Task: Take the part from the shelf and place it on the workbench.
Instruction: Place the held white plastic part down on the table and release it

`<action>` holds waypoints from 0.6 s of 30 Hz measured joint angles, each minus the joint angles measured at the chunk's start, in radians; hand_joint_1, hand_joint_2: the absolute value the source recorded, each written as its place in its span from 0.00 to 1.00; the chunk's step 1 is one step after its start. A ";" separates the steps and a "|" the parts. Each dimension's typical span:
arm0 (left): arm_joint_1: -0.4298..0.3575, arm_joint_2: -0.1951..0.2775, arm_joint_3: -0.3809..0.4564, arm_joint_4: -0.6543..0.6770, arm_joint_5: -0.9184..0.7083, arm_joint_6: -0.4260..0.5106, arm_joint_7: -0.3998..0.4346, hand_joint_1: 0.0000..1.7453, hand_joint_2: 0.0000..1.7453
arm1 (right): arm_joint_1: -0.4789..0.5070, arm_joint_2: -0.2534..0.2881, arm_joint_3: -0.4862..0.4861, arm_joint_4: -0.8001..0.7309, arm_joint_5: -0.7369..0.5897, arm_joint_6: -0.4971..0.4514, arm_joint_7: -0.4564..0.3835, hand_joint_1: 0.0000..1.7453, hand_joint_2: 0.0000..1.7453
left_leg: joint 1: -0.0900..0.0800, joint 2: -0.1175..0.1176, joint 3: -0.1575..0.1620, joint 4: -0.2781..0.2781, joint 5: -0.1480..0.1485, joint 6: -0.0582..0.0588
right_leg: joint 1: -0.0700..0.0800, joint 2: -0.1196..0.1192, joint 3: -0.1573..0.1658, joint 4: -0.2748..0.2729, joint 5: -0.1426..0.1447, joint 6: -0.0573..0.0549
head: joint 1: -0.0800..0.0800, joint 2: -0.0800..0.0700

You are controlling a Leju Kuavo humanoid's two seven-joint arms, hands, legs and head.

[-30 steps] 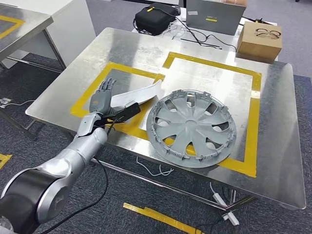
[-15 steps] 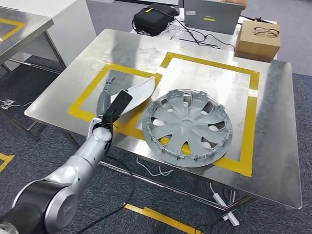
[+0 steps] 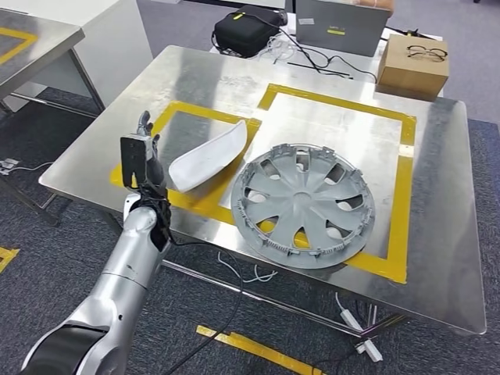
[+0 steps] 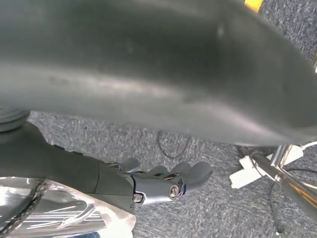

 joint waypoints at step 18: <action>0.033 -0.003 -0.029 -0.091 0.037 0.069 0.006 0.00 0.00 | 0.004 0.001 -0.033 0.004 0.015 -0.001 -0.001 0.00 0.00 | 0.005 0.001 -0.039 0.075 -0.043 -0.027 | -0.008 -0.002 0.022 -0.006 -0.006 -0.020 | 0.001 0.000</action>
